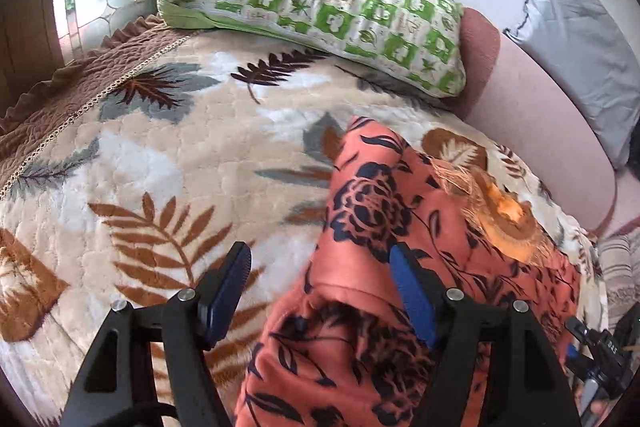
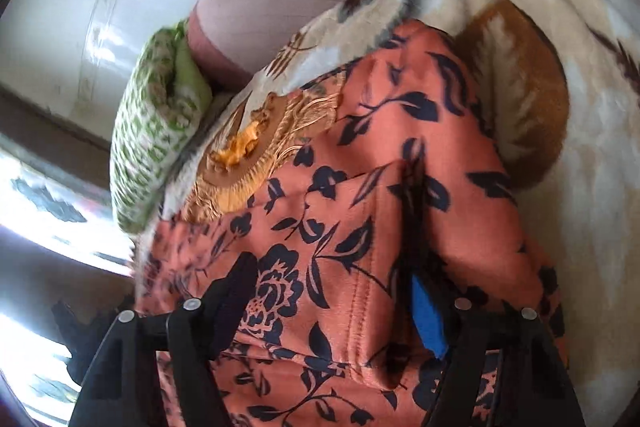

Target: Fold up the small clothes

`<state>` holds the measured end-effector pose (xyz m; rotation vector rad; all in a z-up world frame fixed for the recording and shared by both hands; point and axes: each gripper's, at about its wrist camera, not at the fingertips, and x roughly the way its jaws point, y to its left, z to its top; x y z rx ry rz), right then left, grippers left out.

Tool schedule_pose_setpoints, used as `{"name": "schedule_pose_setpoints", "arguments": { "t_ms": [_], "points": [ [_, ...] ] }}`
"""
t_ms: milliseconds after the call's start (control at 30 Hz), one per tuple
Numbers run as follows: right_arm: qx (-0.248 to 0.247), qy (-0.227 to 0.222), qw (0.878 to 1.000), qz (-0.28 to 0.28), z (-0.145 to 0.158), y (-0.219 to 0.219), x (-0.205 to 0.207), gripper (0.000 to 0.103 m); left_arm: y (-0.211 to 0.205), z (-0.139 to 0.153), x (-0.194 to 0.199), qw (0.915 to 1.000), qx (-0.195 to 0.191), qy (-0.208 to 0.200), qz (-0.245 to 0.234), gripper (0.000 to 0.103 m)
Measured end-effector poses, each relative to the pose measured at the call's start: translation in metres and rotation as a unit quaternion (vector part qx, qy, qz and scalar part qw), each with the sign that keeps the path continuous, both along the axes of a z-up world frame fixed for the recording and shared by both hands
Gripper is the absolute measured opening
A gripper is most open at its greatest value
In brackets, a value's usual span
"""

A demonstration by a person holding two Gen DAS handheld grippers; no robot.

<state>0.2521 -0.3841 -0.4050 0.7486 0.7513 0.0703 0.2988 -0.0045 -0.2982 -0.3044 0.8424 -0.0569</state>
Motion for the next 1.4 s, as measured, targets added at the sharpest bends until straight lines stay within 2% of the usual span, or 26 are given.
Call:
{"name": "schedule_pose_setpoints", "arguments": {
  "t_ms": [33, 67, 100, 233, 333, 400, 467, 500, 533, 567, 633, 667, 767, 833, 900, 967, 1033, 1133, 1167, 1233, 1267, 1300, 1333, 1400],
  "points": [
    [-0.006, 0.003, 1.0, 0.005, -0.002, 0.003, 0.002, 0.05, -0.002, -0.001, 0.0, 1.0, 0.003, -0.006, 0.001, 0.072],
    [-0.02, 0.009, 1.0, 0.004, -0.004, 0.005, 0.004, 0.031, -0.005, -0.002, 0.001, 0.9999, 0.011, -0.012, 0.002, 0.072],
    [-0.038, 0.01, 0.999, 0.0, -0.004, 0.007, 0.005, 0.023, -0.011, -0.004, 0.003, 0.9995, 0.026, -0.017, 0.001, 0.072],
    [-0.074, -0.017, 0.997, -0.018, 0.009, 0.008, 0.0, 0.011, -0.025, -0.013, 0.008, 0.9986, 0.051, -0.007, -0.006, 0.072],
    [-0.127, -0.062, 0.988, -0.067, 0.036, -0.001, -0.018, 0.007, -0.023, -0.013, 0.008, 0.9978, 0.066, -0.008, 0.002, 0.072],
    [-0.144, -0.069, 0.981, -0.107, 0.045, -0.015, -0.028, 0.004, -0.022, -0.007, 0.006, 0.9978, 0.064, -0.019, 0.005, 0.072],
    [-0.163, -0.046, 0.975, -0.146, 0.043, -0.03, -0.029, 0.004, -0.026, -0.002, 0.006, 0.9972, 0.066, -0.034, 0.005, 0.072],
    [-0.156, -0.031, 0.974, -0.16, 0.037, -0.041, -0.029, 0.004, -0.03, 0.0, 0.007, 0.9967, 0.072, -0.038, -0.003, 0.072],
    [-0.136, -0.02, 0.977, -0.162, 0.031, -0.049, -0.028, 0.004, -0.033, 0.001, 0.008, 0.9962, 0.078, -0.038, -0.009, 0.072],
    [-0.095, -0.01, 0.985, -0.145, 0.023, -0.056, -0.026, 0.004, -0.036, 0.001, 0.009, 0.9957, 0.085, -0.037, -0.01, 0.072],
    [-0.032, -0.018, 0.993, -0.11, 0.018, -0.056, -0.023, 0.008, -0.038, 0.005, 0.01, 0.9953, 0.085, -0.044, -0.009, 0.072],
    [-0.017, -0.021, 0.995, -0.093, 0.02, -0.053, -0.02, 0.008, -0.038, 0.007, 0.01, 0.9952, 0.085, -0.047, -0.008, 0.072],
    [-0.025, -0.024, 0.998, -0.053, 0.026, -0.039, -0.012, 0.008, -0.039, 0.008, 0.016, 0.9946, 0.095, -0.041, -0.013, 0.072],
    [-0.03, -0.005, 0.998, -0.046, 0.022, -0.038, -0.01, 0.008, -0.041, 0.002, 0.022, 0.9947, 0.096, -0.023, -0.028, 0.072],
    [-0.019, 0.005, 0.999, -0.049, 0.015, -0.043, -0.011, 0.008, -0.049, -0.012, 0.03, 0.9923, 0.099, 0.013, -0.072, 0.073],
    [-0.008, 0.004, 0.998, -0.059, 0.011, -0.048, -0.013, 0.009, -0.064, -0.028, 0.036, 0.9833, 0.125, 0.051, -0.122, 0.073],
    [-0.012, 0.002, 0.998, -0.063, 0.012, -0.05, -0.015, 0.009, -0.065, -0.027, 0.035, 0.9839, 0.128, 0.043, -0.117, 0.073],
    [-0.017, 0.003, 0.998, -0.056, 0.013, -0.045, -0.012, 0.009, -0.057, -0.015, 0.032, 0.9883, 0.107, 0.032, -0.105, 0.073],
    [-0.011, 0.007, 0.999, -0.051, 0.011, -0.044, -0.011, 0.011, -0.053, -0.011, 0.031, 0.9898, 0.103, 0.026, -0.095, 0.073],
    [-0.001, 0.017, 0.999, -0.049, 0.01, -0.044, -0.01, 0.023, -0.043, -0.005, 0.029, 0.9923, 0.089, 0.017, -0.084, 0.073],
    [0.005, 0.019, 0.999, -0.047, 0.008, -0.044, -0.01, 0.035, -0.04, -0.003, 0.03, 0.993, 0.084, 0.015, -0.082, 0.073],
    [0.014, 0.017, 0.999, -0.044, 0.006, -0.044, -0.011, 0.052, -0.037, -0.002, 0.031, 0.9935, 0.081, 0.016, -0.079, 0.073],
    [0.021, 0.011, 0.999, -0.044, 0.005, -0.044, -0.011, 0.058, -0.037, -0.002, 0.031, 0.9937, 0.08, 0.017, -0.077, 0.073],
    [0.027, 0.01, 0.999, -0.036, 0.002, -0.039, -0.009, 0.058, -0.038, -0.005, 0.033, 0.9935, 0.08, 0.023, -0.078, 0.073]
  ]
}}
